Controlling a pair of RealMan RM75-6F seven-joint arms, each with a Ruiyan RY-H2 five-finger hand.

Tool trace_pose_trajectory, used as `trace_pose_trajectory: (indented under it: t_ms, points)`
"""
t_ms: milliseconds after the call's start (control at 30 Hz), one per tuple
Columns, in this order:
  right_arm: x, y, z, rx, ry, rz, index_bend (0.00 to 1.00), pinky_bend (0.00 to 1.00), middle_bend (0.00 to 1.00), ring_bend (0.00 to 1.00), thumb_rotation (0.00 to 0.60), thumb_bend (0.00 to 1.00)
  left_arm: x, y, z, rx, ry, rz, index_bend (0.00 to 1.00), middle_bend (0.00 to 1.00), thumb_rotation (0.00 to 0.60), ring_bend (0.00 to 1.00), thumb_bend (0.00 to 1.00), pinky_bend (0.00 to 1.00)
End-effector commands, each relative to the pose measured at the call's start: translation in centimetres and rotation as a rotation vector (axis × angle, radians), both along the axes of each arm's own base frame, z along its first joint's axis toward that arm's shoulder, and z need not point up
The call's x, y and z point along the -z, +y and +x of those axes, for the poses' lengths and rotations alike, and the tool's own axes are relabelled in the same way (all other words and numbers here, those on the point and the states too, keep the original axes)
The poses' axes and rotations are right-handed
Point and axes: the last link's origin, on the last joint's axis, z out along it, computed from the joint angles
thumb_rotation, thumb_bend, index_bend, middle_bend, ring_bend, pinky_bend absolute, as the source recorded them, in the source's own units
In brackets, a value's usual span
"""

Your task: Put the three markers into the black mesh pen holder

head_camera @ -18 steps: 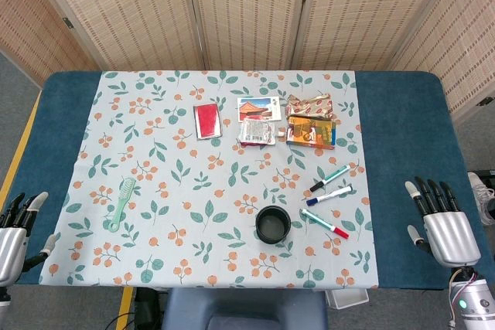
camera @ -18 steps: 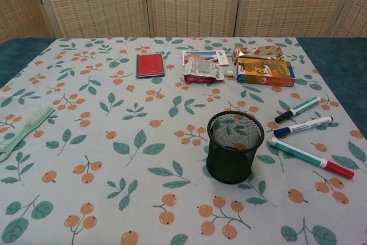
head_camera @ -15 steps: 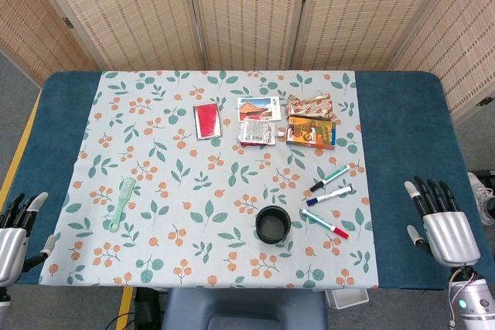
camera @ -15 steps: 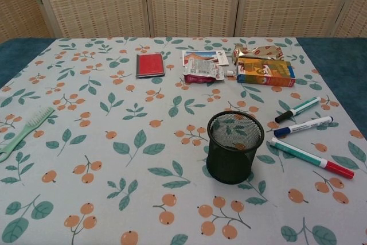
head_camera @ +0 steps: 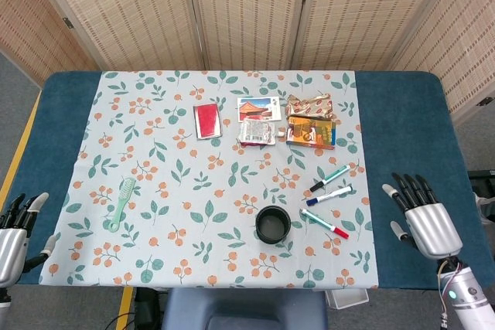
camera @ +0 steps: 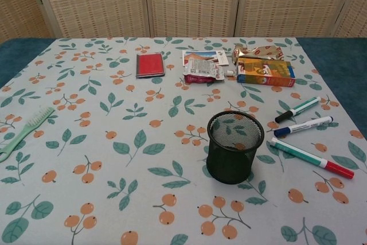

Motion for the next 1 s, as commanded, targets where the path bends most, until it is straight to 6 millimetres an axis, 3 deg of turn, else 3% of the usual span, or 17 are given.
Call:
trace_pose_trajectory:
  t_ms: [33, 267, 467, 1000]
  points:
    - [0.1, -2.1, 0.8, -0.036, -0.015, 0.036, 0.30, 0.00, 0.02, 0.00, 0.600, 0.33, 0.0, -0.1, 0.0, -0.002, 0.001, 0.000, 0.08, 0.16, 0.600, 0.04, 0.40, 0.26]
    - [0.6, -6.9, 2.4, -0.073, -0.097, 0.092, 0.41, 0.00, 0.03, 0.00, 0.600, 0.33, -0.7, -0.7, 0.0, -0.008, -0.008, 0.034, 0.08, 0.16, 0.600, 0.04, 0.40, 0.26]
    - [2.8, -9.7, 1.7, -0.050, -0.104, 0.115, 0.41, 0.00, 0.03, 0.00, 0.600, 0.33, -0.4, -0.8, 0.0, -0.011, -0.001, 0.024, 0.08, 0.16, 0.600, 0.04, 0.40, 0.26]
    - [7.9, -14.1, 1.1, -0.020, -0.008, 0.164, 0.41, 0.00, 0.02, 0.00, 0.600, 0.33, -0.6, -1.0, 0.0, -0.010, -0.005, 0.033, 0.08, 0.16, 0.600, 0.04, 0.40, 0.26]
